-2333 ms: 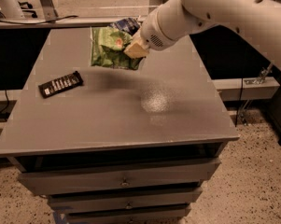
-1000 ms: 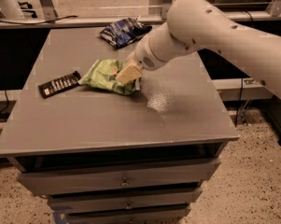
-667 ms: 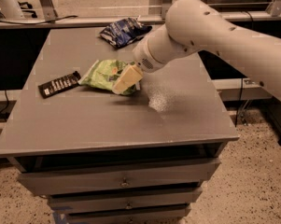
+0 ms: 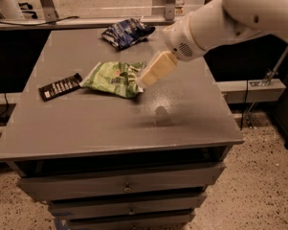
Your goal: Move green jalapeno chip bag near rxbar chocolate
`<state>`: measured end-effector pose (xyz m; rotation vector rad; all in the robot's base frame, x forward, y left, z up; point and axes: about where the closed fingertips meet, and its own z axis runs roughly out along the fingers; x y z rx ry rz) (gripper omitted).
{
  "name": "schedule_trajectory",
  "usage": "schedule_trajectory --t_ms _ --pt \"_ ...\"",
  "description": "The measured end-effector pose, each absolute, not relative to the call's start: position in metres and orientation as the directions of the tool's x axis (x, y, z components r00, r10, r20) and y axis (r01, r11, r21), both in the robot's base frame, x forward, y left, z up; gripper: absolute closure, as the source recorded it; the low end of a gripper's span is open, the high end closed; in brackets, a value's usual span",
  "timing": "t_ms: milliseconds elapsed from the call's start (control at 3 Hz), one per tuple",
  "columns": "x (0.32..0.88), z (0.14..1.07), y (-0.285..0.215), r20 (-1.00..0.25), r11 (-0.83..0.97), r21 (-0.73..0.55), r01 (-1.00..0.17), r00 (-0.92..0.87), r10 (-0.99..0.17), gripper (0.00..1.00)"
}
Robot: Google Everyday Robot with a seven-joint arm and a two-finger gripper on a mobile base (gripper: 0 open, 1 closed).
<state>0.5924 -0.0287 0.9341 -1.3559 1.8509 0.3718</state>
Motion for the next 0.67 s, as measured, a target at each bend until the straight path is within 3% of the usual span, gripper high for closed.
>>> schedule_trajectory --t_ms 333,667 --pt "0.542 0.972 -0.096 -0.762 0.366 -0.204 -0.908 -0.087 -0.642 0.0" --pt "0.516 0.973 -0.118 -0.757 0.337 -0.193 -0.922 -0.078 -0.649 0.0"
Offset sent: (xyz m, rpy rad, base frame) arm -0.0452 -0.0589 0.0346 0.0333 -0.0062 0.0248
